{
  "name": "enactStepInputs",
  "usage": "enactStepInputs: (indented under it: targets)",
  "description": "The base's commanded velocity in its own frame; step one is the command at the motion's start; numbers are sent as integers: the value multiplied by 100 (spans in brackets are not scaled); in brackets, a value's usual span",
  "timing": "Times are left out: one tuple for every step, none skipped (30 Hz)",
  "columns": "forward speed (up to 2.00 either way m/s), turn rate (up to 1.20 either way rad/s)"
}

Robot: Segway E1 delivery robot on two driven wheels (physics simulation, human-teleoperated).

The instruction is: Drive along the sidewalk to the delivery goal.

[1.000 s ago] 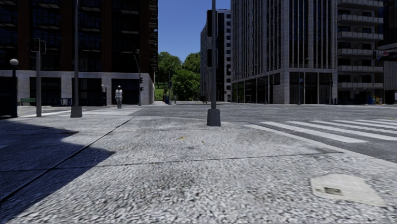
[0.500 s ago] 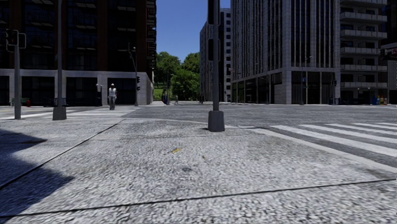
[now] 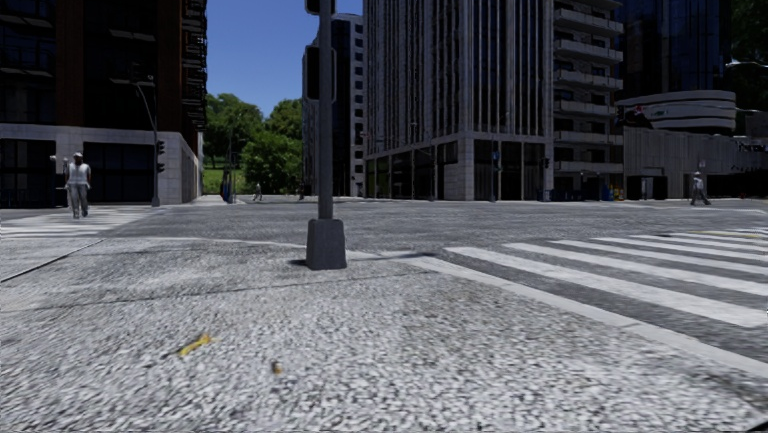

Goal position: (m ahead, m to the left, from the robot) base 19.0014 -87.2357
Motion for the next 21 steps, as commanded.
enactStepInputs:
  targets:
    - [175, -48]
    - [175, -46]
    - [175, -43]
    - [175, -43]
    - [175, -42]
    - [175, -42]
    - [175, -42]
    - [175, -42]
    - [175, -42]
    - [175, -42]
    - [175, -42]
    - [175, -42]
    - [175, -42]
    - [175, -42]
    - [175, -42]
    - [175, -42]
    - [175, -42]
    - [175, -42]
    - [176, -42]
    - [176, -42]
    - [176, -42]
